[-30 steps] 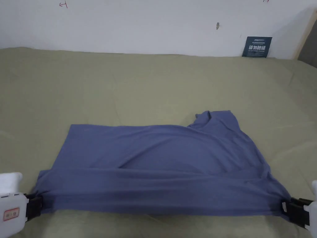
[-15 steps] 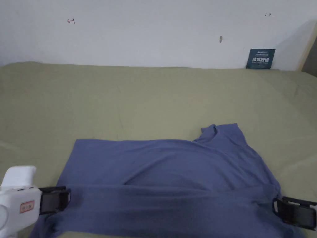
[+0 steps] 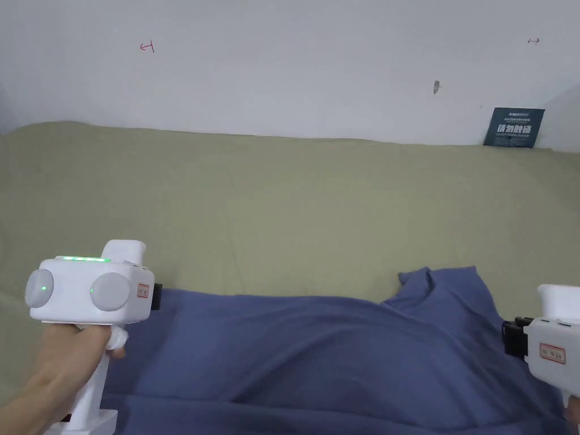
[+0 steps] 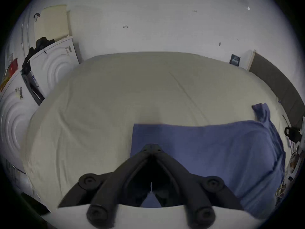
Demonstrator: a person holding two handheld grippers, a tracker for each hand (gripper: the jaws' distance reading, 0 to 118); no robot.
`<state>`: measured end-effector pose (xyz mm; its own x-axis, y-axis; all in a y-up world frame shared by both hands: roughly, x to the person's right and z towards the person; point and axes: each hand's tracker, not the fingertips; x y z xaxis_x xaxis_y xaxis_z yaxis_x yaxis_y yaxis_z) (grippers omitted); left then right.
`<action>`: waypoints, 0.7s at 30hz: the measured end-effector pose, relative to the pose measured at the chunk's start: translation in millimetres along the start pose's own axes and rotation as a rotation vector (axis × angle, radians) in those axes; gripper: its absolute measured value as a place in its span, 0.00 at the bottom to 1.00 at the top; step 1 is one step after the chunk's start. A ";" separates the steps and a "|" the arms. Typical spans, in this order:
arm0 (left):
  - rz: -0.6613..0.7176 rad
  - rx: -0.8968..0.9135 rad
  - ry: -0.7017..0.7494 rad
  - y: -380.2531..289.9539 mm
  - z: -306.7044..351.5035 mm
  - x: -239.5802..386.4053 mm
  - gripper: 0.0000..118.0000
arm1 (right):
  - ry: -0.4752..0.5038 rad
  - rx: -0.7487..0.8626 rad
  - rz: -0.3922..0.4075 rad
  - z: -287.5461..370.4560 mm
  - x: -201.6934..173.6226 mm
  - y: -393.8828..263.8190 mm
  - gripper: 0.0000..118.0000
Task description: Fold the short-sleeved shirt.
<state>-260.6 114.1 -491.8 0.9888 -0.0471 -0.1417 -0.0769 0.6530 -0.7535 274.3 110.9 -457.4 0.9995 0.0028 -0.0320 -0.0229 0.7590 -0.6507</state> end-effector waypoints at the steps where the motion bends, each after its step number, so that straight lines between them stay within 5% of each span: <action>1: -0.004 -0.012 0.023 5.3 -10.9 -0.5 0.00 | -0.001 -0.009 0.009 -7.5 1.2 1.9 0.00; 3: -0.003 -0.009 0.030 12.9 -25.8 -1.4 0.12 | -0.010 -0.028 0.021 -20.5 3.8 4.2 0.00; 5: -0.019 -0.049 0.030 15.4 -37.8 1.2 0.82 | -0.023 -0.043 0.031 -31.0 9.1 4.5 0.00; 6: -0.020 -0.068 0.025 13.6 -42.4 2.5 1.00 | -0.026 -0.046 0.033 -34.2 11.5 4.4 0.00; 12: -0.078 -0.099 0.037 3.7 -61.0 5.0 0.99 | -0.058 -0.078 0.012 -52.4 31.0 8.2 0.00; 15: 0.002 -0.101 -0.026 3.9 -55.6 1.9 0.93 | -0.070 -0.096 0.000 -60.0 38.2 12.4 0.00; 19: -0.030 -0.086 -0.048 7.8 -45.2 1.8 0.62 | -0.071 -0.100 0.009 -70.4 41.7 25.4 0.04; 20: -0.041 -0.079 -0.057 8.0 -42.6 2.9 0.51 | -0.066 -0.110 0.011 -75.6 43.2 29.3 0.17; 21: -0.046 -0.081 -0.081 8.0 -41.6 4.0 0.35 | -0.043 -0.161 0.013 -82.2 44.0 32.1 0.46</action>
<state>-262.6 87.7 -525.1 0.9984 -0.0116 -0.0561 -0.0385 0.5879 -0.8080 315.6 81.9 -542.1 0.9990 0.0426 -0.0108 -0.0357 0.6449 -0.7634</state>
